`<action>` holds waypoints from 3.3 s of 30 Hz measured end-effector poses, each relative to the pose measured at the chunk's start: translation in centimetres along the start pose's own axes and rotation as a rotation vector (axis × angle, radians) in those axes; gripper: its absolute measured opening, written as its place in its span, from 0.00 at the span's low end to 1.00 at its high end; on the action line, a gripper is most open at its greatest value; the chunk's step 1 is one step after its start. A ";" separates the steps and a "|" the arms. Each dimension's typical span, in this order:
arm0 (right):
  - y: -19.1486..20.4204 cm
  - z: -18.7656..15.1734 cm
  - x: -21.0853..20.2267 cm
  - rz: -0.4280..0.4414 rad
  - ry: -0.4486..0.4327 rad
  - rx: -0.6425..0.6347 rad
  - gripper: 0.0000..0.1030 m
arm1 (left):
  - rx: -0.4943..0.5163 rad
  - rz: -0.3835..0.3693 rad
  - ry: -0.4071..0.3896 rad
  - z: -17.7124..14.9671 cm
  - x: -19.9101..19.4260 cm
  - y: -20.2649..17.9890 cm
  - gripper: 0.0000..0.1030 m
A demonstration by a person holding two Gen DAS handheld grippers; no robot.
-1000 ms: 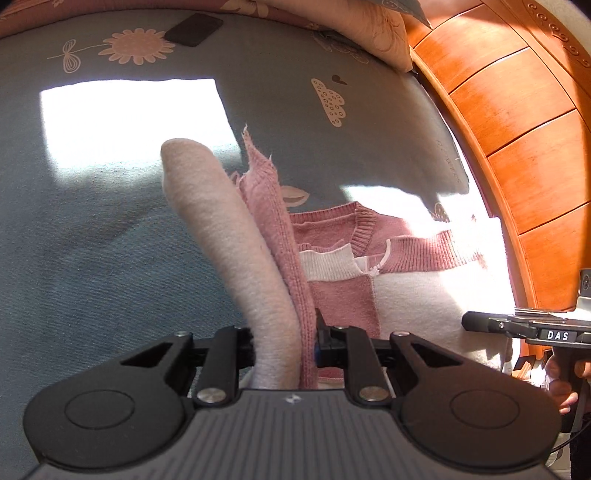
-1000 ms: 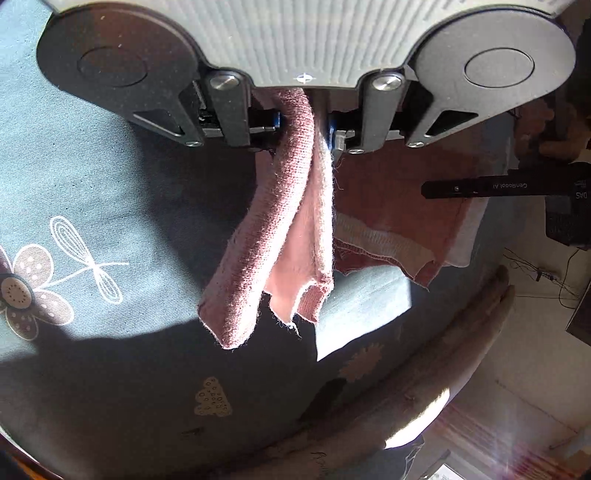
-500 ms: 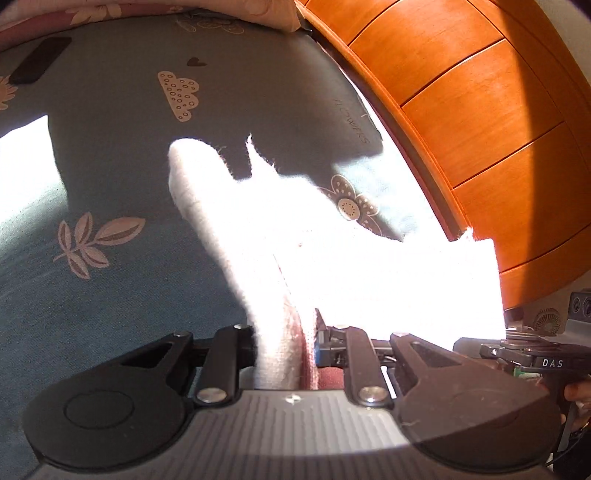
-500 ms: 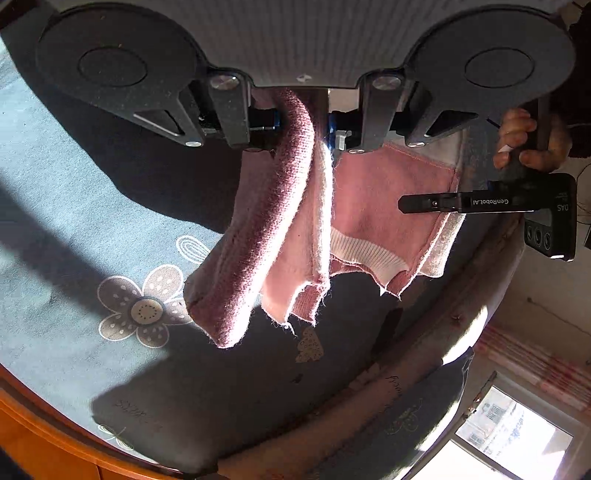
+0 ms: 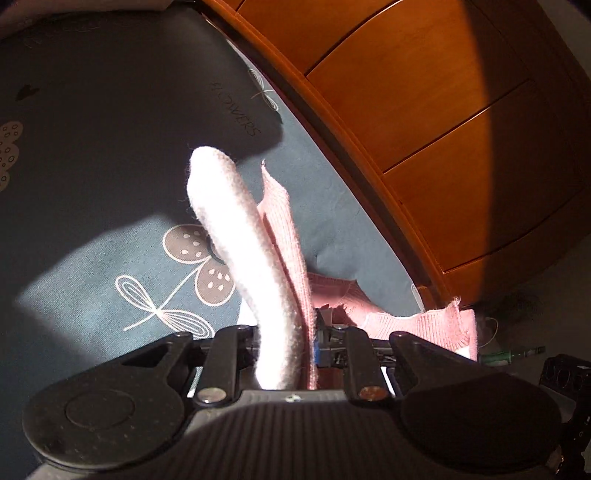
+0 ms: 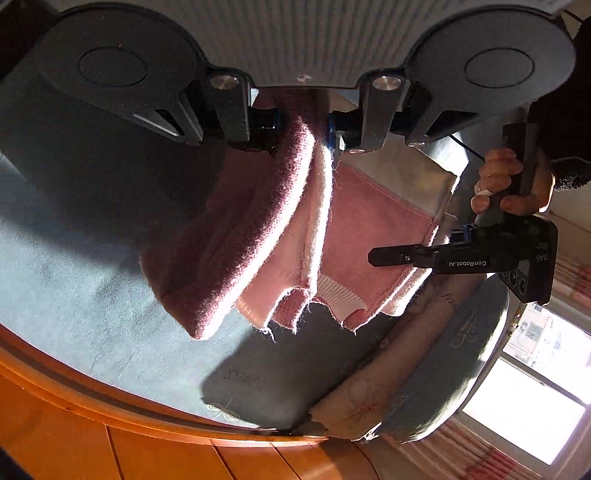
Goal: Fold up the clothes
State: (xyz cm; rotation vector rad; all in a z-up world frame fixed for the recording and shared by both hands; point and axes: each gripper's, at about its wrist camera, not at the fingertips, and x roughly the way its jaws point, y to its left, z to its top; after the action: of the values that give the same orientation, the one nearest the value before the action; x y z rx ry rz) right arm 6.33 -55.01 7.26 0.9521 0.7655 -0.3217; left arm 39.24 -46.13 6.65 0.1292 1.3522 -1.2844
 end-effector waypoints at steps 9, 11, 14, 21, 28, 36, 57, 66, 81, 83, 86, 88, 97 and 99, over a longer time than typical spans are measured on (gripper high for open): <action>-2.9 0.9 -0.8 -0.014 -0.087 0.100 0.24 | 0.122 -0.028 0.034 5.7 4.7 -4.6 0.16; -3.6 0.6 -0.5 -0.020 -0.088 0.125 0.24 | 0.146 -0.025 0.054 6.4 5.6 -5.2 0.16; -4.6 0.1 0.0 -0.028 -0.089 0.157 0.24 | 0.176 -0.015 0.088 6.5 7.1 -5.9 0.16; -7.8 -2.3 1.8 -0.042 -0.058 0.293 0.24 | 0.177 0.019 0.115 6.4 8.6 -6.2 0.16; -7.4 -3.2 1.3 0.032 -0.051 0.324 0.24 | 0.201 0.029 0.119 7.0 7.6 -7.2 0.16; -10.0 -4.6 3.3 -0.082 0.017 0.345 0.23 | 0.176 0.105 0.114 6.6 8.8 -5.1 0.16; -13.1 -7.9 4.0 -0.237 0.054 0.407 0.23 | 0.235 0.181 0.109 7.8 11.3 -3.7 0.17; -14.9 -9.4 3.9 -0.343 0.073 0.411 0.36 | 0.331 0.327 0.116 7.7 12.4 -3.2 0.23; -15.1 -9.1 4.0 -0.350 0.065 0.409 0.43 | 0.422 0.301 0.106 6.1 9.4 -5.1 0.25; -15.1 -9.2 4.2 -0.349 0.065 0.412 0.44 | 0.430 0.274 0.098 5.7 8.8 -5.7 0.26; -14.8 -9.2 4.3 -0.348 0.064 0.408 0.44 | 0.431 0.226 0.092 5.4 7.9 -6.7 0.28; -14.7 -9.2 4.2 -0.347 0.063 0.403 0.44 | 0.416 0.193 0.092 5.2 7.4 -7.1 0.29; -14.4 -9.3 4.0 -0.340 0.056 0.396 0.45 | 0.451 0.213 0.104 3.5 6.6 -7.9 0.29; -14.4 -9.3 3.9 -0.337 0.053 0.398 0.45 | 0.489 0.237 0.116 2.6 6.9 -8.1 0.29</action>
State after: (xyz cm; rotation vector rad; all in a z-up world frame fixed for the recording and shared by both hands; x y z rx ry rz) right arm -3.19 -55.07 -7.53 1.2074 0.9319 -0.7664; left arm 33.05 -55.21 6.98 0.6908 1.0564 -1.3957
